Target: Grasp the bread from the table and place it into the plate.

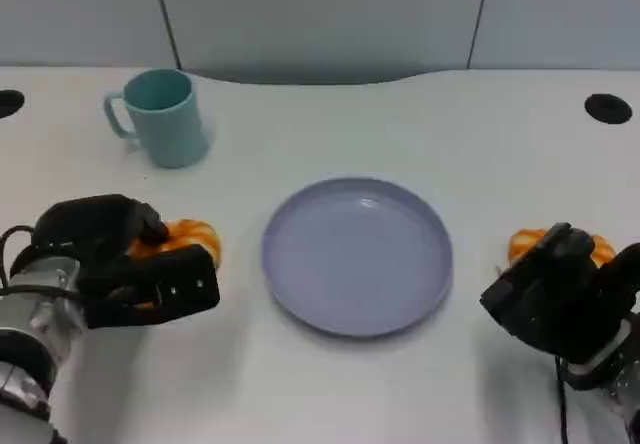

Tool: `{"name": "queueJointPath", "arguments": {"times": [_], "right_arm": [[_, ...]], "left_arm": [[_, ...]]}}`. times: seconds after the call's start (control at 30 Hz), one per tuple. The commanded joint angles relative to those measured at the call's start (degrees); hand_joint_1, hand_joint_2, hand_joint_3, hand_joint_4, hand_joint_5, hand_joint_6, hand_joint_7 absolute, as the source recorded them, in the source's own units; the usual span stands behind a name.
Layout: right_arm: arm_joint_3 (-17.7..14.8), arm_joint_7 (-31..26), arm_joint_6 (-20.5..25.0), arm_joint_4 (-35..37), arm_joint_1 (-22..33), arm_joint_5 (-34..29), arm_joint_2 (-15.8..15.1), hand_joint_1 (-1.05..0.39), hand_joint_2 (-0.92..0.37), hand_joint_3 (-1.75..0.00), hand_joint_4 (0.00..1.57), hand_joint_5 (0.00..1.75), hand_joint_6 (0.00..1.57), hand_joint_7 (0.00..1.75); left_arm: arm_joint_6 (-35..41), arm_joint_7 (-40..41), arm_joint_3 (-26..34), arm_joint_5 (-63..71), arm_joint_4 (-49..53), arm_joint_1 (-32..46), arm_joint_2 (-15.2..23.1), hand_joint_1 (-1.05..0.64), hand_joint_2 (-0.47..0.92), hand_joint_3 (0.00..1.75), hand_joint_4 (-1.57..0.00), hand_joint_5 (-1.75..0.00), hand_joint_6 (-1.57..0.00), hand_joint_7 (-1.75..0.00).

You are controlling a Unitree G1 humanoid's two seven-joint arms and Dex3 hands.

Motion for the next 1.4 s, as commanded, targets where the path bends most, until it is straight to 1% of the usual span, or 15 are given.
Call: {"name": "queueJointPath", "arguments": {"times": [0.03,0.13,0.23,0.3,0.43,0.5,0.6,0.67,0.7,0.77,0.83,0.9,1.07,1.17,1.4], "right_arm": [[-0.31,-0.39,-1.15,-0.53,-0.36,0.54,-0.11,-0.58,-0.85,-0.01,1.57,0.02,1.40,0.01],[-0.85,-1.09,-2.24,0.43,-1.50,0.73,0.40,-0.57,-0.85,0.00,1.57,0.02,1.40,0.00],[-1.21,-1.82,-2.48,1.23,-2.66,0.63,0.89,-0.57,-0.85,0.00,1.57,0.03,1.40,0.00],[-1.41,-2.08,-2.94,2.09,-3.68,0.41,1.07,-0.55,-0.86,0.00,1.57,0.02,1.39,0.00],[-1.31,-2.36,-5.04,3.16,-4.92,-0.25,1.27,-0.52,-0.87,-0.01,1.55,0.01,1.38,0.00],[-1.07,-3.01,-5.03,3.01,-5.25,-0.44,1.38,-0.52,-0.86,0.00,1.56,0.01,1.38,0.00],[-2.08,-1.87,-7.74,2.56,-5.26,0.71,2.76,-0.52,-0.87,-0.01,1.54,0.00,1.36,0.00],[-2.40,-1.31,-8.02,2.35,-5.13,1.17,3.22,-0.52,-0.87,-0.01,1.53,0.00,1.36,0.00],[-2.47,-1.01,-8.18,2.32,-5.11,1.24,3.32,-0.52,-0.88,-0.01,1.52,0.00,1.36,0.00],[-2.60,-0.48,-8.60,2.24,-5.00,1.50,3.48,-0.53,-0.88,-0.01,1.51,0.00,1.36,0.00],[-2.39,-0.14,-8.17,2.11,-4.98,1.41,3.35,-0.54,-0.88,0.00,1.49,0.00,1.36,0.00],[-2.41,-0.26,-8.37,2.01,-4.85,1.37,3.32,-0.54,-0.88,0.00,1.49,0.00,1.36,0.00],[-2.34,-0.24,-7.80,2.66,-4.71,1.10,2.97,-0.53,-0.88,0.00,1.51,0.01,1.36,0.00],[-1.34,0.47,-4.59,2.91,-4.85,0.38,1.81,-0.50,-0.87,0.00,1.51,0.00,1.35,0.00],[-0.19,-1.10,-4.63,0.92,-3.07,-0.04,1.07,-0.52,-0.85,0.00,1.57,0.02,1.38,0.01]], "left_arm": [[-5.32,1.32,2.49,-5.85,0.18,1.71,-0.20,-0.17,0.78,0.00,-0.96,-0.40,-1.14,0.00],[-14.65,2.44,9.76,-15.53,-3.24,-1.22,-0.21,-0.14,0.84,0.01,-1.09,-0.20,-1.14,0.00],[-18.70,0.35,12.67,-20.47,-6.22,-4.74,-0.62,-0.18,0.84,0.01,-1.16,-0.15,-1.16,-0.01],[-20.86,-1.16,13.36,-22.38,-8.54,-7.39,-1.12,-0.25,0.82,0.00,-1.22,-0.14,-1.19,-0.02],[-23.07,-4.11,13.57,-24.70,-10.82,-10.45,-3.00,-0.26,0.79,0.00,-1.31,-0.14,-1.24,-0.03],[-23.87,-5.83,13.68,-26.09,-10.92,-10.88,-4.75,-0.24,0.77,0.00,-1.33,-0.14,-1.26,-0.03],[-24.09,-10.61,13.37,-28.15,-10.48,-9.46,-8.01,-0.24,0.76,0.00,-1.32,-0.13,-1.25,-0.02],[-23.15,-10.85,11.79,-26.38,-10.57,-8.27,-7.93,-0.29,0.73,0.00,-1.21,-0.07,-1.11,-0.01],[-22.49,-10.87,10.91,-25.32,-10.68,-7.91,-7.47,-0.42,0.72,0.00,-1.06,-0.03,-0.93,0.00],[-20.79,-12.32,9.23,-23.52,-11.21,-7.51,-5.99,-0.53,0.72,0.00,-0.93,-0.01,-0.80,0.00],[-18.39,-15.04,7.80,-22.17,-12.24,-6.85,-4.13,-0.78,0.77,0.02,-0.48,0.00,-0.47,0.00],[-16.66,-16.23,7.38,-21.87,-13.74,-5.95,-3.29,-0.88,0.79,0.02,-0.32,0.00,-0.35,0.00],[-14.01,-16.79,7.12,-21.59,-16.65,-3.43,-2.02,-0.88,0.80,0.01,-0.28,0.00,-0.32,0.00],[-13.12,-15.40,5.81,-19.45,-18.42,-2.31,-0.67,-0.89,0.81,0.01,-0.28,-0.01,-0.32,-0.01],[-7.56,-14.36,2.69,-14.24,-19.82,-0.20,2.29,-0.90,0.81,0.00,-0.31,-0.02,-0.33,-0.01]]}}
